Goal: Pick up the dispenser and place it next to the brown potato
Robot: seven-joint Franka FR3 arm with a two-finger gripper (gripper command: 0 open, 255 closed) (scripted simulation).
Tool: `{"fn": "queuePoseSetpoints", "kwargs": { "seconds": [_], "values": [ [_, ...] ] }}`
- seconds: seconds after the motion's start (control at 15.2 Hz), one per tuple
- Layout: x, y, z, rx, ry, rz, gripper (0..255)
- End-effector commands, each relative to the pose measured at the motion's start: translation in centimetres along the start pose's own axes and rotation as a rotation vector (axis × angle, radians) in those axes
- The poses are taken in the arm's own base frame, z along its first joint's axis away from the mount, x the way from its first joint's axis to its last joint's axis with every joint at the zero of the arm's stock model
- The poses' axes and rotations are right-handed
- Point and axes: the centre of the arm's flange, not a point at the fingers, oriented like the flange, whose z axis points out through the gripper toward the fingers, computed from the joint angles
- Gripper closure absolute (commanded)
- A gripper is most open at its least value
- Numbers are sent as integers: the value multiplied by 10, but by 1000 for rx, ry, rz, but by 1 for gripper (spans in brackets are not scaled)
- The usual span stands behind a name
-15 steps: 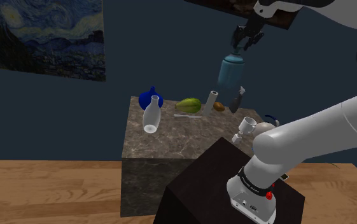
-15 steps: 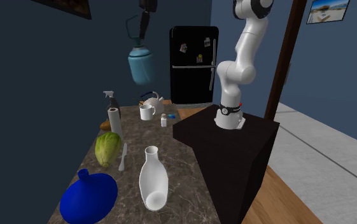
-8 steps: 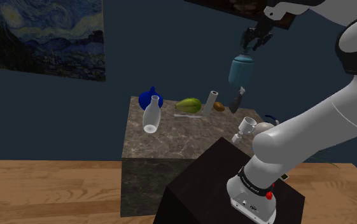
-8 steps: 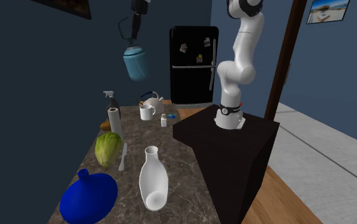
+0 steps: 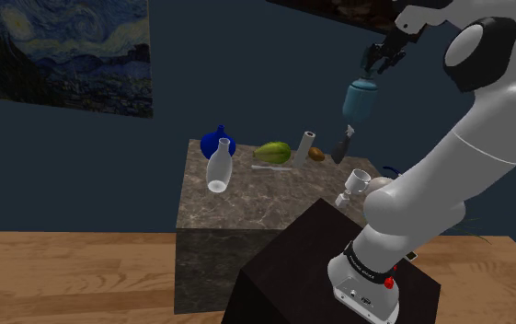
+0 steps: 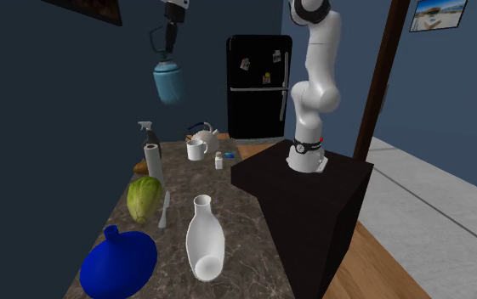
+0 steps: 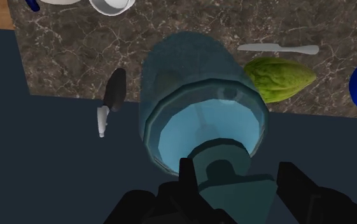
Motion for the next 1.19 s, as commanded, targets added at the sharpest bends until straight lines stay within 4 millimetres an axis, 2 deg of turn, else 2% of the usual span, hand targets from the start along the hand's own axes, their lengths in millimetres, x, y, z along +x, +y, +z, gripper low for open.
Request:
{"fn": "queuePoseSetpoints", "kwargs": {
  "seconds": [0.0, 0.66, 1.12],
  "values": [
    [9, 22, 0, 0, 2, -3, 255],
    [63, 137, 17, 0, 2, -3, 255],
    [52, 137, 52, 0, 2, -3, 255]
  ]
}}
